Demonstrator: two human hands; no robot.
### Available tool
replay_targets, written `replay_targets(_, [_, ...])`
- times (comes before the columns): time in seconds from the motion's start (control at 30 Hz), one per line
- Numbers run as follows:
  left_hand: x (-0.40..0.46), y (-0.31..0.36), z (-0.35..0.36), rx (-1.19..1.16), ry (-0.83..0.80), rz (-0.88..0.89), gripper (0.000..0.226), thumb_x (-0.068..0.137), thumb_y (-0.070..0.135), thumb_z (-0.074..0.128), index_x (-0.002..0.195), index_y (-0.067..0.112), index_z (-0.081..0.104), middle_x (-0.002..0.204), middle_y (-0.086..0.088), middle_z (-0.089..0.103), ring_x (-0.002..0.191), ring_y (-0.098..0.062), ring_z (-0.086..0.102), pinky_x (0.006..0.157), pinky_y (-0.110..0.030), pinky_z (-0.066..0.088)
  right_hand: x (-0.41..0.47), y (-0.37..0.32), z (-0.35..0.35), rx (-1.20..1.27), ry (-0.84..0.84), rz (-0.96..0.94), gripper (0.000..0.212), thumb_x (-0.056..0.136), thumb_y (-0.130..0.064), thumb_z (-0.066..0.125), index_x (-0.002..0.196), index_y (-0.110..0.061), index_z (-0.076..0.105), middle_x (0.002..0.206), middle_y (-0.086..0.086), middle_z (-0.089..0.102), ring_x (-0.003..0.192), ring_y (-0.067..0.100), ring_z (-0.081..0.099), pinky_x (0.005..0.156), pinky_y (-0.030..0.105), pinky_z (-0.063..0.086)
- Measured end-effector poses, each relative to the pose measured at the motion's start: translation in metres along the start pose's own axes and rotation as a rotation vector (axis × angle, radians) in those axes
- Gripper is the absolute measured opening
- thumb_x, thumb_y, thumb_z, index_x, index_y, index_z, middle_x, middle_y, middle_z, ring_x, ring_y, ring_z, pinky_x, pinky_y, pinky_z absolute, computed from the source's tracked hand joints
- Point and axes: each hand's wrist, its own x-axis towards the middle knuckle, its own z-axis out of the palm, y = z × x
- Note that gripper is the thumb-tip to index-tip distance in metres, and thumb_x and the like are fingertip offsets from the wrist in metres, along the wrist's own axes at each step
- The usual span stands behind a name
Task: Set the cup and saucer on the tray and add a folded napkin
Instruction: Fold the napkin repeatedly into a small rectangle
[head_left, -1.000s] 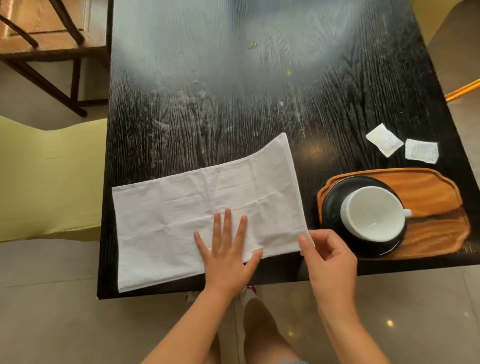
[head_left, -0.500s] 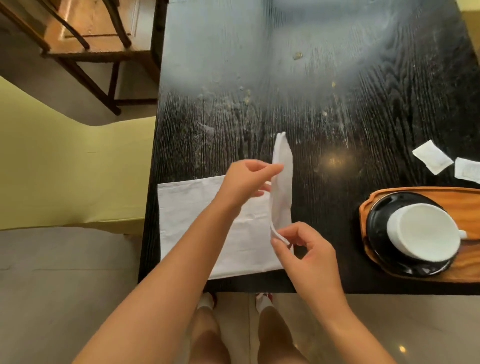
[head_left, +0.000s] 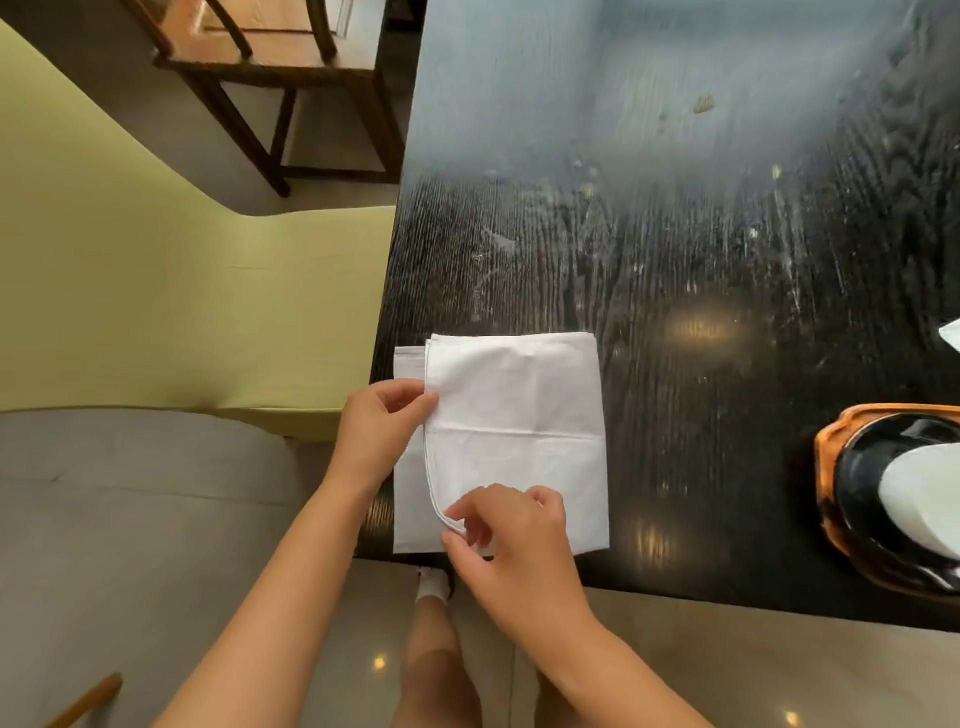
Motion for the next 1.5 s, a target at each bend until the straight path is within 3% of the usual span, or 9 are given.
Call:
replay_targets(0.23, [0.014, -0.042, -0.01, 0.178, 0.117, 0.058, 0.011, 0.081, 0.011, 0.066, 0.083, 0.021, 0.07, 0.098, -0.002, 0.066, 0.094, -0.014, 0.06, 0.084, -0.031, 0.048, 0.008, -0.005, 0.033, -0.115, -0.078, -0.034, 0.007, 0.076, -0.025, 0.058, 0.081, -0.025, 0.062, 0.063, -0.011, 0.055, 0.062, 0.01, 0.054, 0.086, 0.021, 0.023])
replay_targets(0.37, [0.024, -0.05, -0.012, 0.188, 0.154, -0.006, 0.009, 0.079, 0.011, 0.065, 0.08, 0.016, 0.072, 0.093, -0.005, 0.069, 0.087, -0.02, 0.064, 0.078, -0.037, 0.053, 0.014, -0.001, 0.051, -0.204, -0.063, -0.076, 0.005, 0.072, -0.023, 0.06, 0.076, -0.026, 0.061, 0.06, -0.01, 0.056, 0.058, 0.01, 0.054, 0.078, 0.027, 0.032])
replay_targets(0.63, [0.023, -0.046, -0.013, 0.148, 0.217, -0.029, 0.01, 0.08, 0.008, 0.065, 0.08, 0.018, 0.069, 0.074, 0.011, 0.065, 0.07, -0.003, 0.061, 0.066, -0.021, 0.05, 0.018, 0.019, 0.08, -0.352, -0.105, -0.117, 0.014, 0.063, -0.022, 0.07, 0.069, -0.025, 0.057, 0.059, -0.009, 0.056, 0.055, 0.011, 0.052, 0.078, 0.029, 0.024])
replay_targets(0.77, [0.021, -0.043, -0.012, 0.223, 0.249, 0.035, 0.015, 0.084, 0.01, 0.063, 0.095, 0.011, 0.072, 0.077, 0.013, 0.064, 0.068, 0.002, 0.057, 0.065, -0.016, 0.046, 0.016, 0.027, 0.066, -0.358, -0.051, -0.19, 0.016, 0.07, -0.039, 0.059, 0.079, -0.026, 0.065, 0.075, -0.009, 0.06, 0.068, 0.011, 0.055, 0.08, 0.035, 0.038])
replay_targets(0.9, [0.017, -0.044, -0.012, 0.384, 0.273, 0.085, 0.016, 0.087, 0.012, 0.059, 0.087, 0.006, 0.074, 0.074, 0.005, 0.064, 0.069, -0.011, 0.057, 0.062, -0.023, 0.046, 0.027, 0.057, 0.013, -0.372, 0.29, 0.059, 0.042, 0.076, -0.033, 0.067, 0.115, -0.02, 0.057, 0.112, 0.006, 0.055, 0.098, 0.019, 0.051, 0.083, 0.034, 0.038])
replay_targets(1.0, [0.013, -0.051, -0.012, 0.452, 0.278, 0.103, 0.019, 0.087, 0.013, 0.058, 0.078, 0.007, 0.073, 0.073, -0.005, 0.07, 0.07, -0.02, 0.062, 0.066, -0.037, 0.052, 0.037, 0.082, -0.023, -0.219, 0.293, 0.373, 0.052, 0.079, -0.028, 0.069, 0.125, -0.014, 0.048, 0.118, 0.009, 0.05, 0.102, 0.021, 0.051, 0.085, 0.033, 0.046])
replay_targets(1.2, [0.008, -0.048, 0.007, 0.386, 0.263, 0.146, 0.013, 0.086, 0.013, 0.062, 0.079, 0.01, 0.074, 0.072, 0.001, 0.067, 0.067, -0.011, 0.058, 0.058, -0.016, 0.043, 0.05, 0.1, -0.045, 0.052, 0.199, 0.547, 0.013, 0.085, -0.027, 0.062, 0.093, -0.018, 0.062, 0.082, -0.005, 0.062, 0.078, 0.012, 0.06, 0.074, 0.036, 0.053])
replay_targets(1.37, [0.013, -0.042, 0.04, 0.371, 0.216, 0.191, 0.01, 0.084, 0.021, 0.064, 0.083, 0.017, 0.074, 0.077, 0.004, 0.069, 0.073, -0.012, 0.061, 0.064, -0.031, 0.052, 0.036, 0.123, -0.069, 0.078, 0.278, 0.63, 0.004, 0.085, -0.022, 0.062, 0.083, -0.018, 0.062, 0.08, -0.005, 0.062, 0.079, 0.015, 0.06, 0.07, 0.031, 0.048])
replay_targets(1.5, [0.01, -0.041, 0.069, 0.434, 0.168, 0.282, 0.009, 0.083, 0.022, 0.064, 0.081, 0.016, 0.07, 0.076, 0.004, 0.064, 0.075, -0.013, 0.056, 0.064, -0.03, 0.049, 0.016, 0.139, -0.088, 0.087, 0.369, 0.661, 0.006, 0.085, -0.024, 0.062, 0.087, -0.019, 0.06, 0.082, -0.007, 0.06, 0.08, 0.013, 0.059, 0.07, 0.031, 0.048])
